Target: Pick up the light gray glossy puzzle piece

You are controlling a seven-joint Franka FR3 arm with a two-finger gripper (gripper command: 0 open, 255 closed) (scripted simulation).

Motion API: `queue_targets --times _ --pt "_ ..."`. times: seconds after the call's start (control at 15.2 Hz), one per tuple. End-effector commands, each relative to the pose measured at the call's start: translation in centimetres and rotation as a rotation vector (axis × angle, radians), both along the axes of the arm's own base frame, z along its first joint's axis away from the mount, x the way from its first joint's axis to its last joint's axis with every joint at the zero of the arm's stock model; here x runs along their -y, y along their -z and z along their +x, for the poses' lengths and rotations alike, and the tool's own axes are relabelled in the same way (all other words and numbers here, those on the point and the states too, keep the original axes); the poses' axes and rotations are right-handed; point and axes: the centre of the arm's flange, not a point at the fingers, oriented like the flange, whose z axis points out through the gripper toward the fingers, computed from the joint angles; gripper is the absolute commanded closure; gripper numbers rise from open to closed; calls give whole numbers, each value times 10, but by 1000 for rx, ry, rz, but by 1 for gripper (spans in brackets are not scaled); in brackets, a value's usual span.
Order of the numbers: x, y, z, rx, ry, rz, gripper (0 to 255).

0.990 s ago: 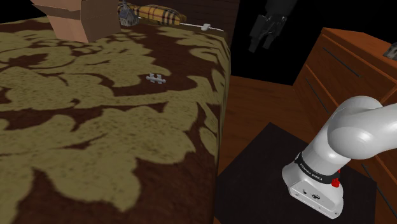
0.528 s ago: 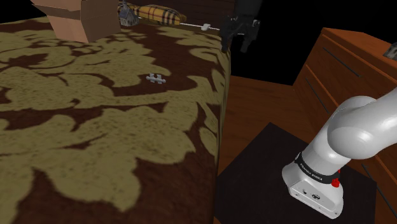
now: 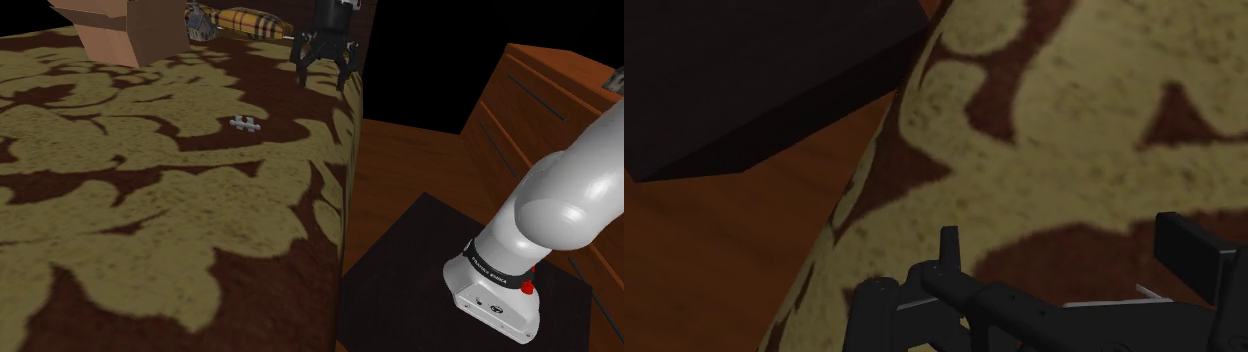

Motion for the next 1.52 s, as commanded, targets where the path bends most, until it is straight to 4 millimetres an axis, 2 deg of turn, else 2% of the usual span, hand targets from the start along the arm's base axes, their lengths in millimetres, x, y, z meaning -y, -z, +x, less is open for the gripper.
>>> queue_targets --times 0.0,0.4,0.86,1.39,1.45 --pt "-13 8 27 -44 49 26 0" --pt "-39 38 102 -169 187 102 0" --pt "-61 83 188 -314 348 190 0" --pt "-61 125 192 -322 356 194 0" --pt "-61 125 192 -322 356 194 0"
